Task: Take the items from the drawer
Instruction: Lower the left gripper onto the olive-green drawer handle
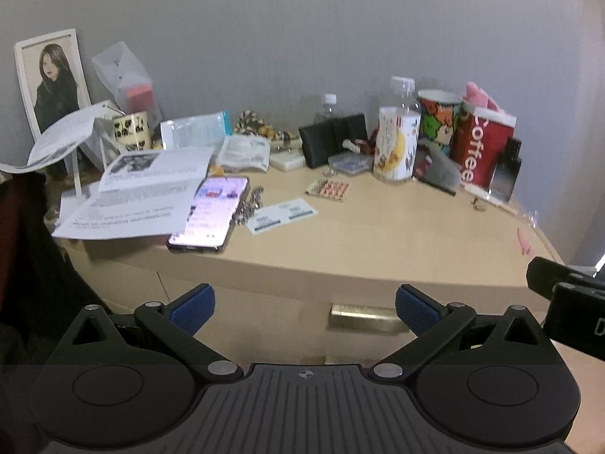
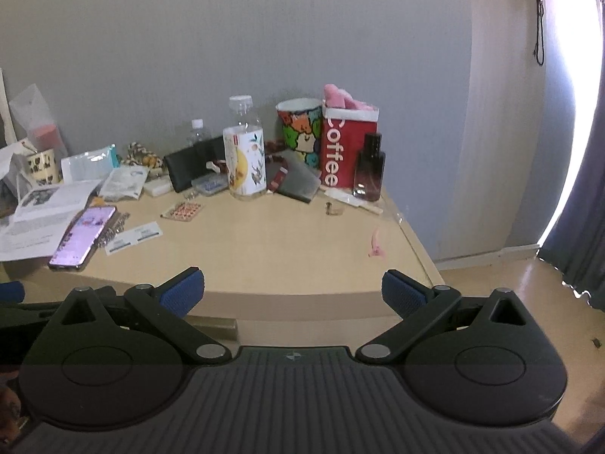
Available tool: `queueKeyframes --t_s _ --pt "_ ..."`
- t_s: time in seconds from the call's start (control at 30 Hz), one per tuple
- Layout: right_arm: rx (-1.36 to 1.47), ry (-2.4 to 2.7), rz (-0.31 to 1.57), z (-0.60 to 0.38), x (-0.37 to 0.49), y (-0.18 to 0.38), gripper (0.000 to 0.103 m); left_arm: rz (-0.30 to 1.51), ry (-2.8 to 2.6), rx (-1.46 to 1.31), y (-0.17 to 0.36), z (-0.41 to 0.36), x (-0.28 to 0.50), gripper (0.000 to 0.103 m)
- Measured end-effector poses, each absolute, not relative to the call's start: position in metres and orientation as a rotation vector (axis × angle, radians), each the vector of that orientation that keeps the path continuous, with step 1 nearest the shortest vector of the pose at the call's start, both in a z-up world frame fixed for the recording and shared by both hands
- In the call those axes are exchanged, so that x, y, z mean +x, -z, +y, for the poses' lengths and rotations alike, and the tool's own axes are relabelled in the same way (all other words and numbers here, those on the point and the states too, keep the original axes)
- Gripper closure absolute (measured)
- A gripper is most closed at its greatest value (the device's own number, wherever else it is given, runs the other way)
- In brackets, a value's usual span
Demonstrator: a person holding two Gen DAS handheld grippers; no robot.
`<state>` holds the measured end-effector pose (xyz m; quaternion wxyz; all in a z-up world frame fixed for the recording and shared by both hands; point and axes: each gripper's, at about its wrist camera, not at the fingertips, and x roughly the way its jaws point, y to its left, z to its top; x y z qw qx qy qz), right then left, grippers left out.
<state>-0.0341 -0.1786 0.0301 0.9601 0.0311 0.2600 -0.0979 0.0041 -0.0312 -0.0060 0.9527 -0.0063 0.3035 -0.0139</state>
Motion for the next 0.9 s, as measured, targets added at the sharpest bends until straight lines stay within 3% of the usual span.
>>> queueKeyframes --t_s 0.9 --pt "0.083 0.256 0.564 -0.217 -0.027 0.003 0.0 0.719 0.109 0.035 0.061 -0.074 0.038 0.0"
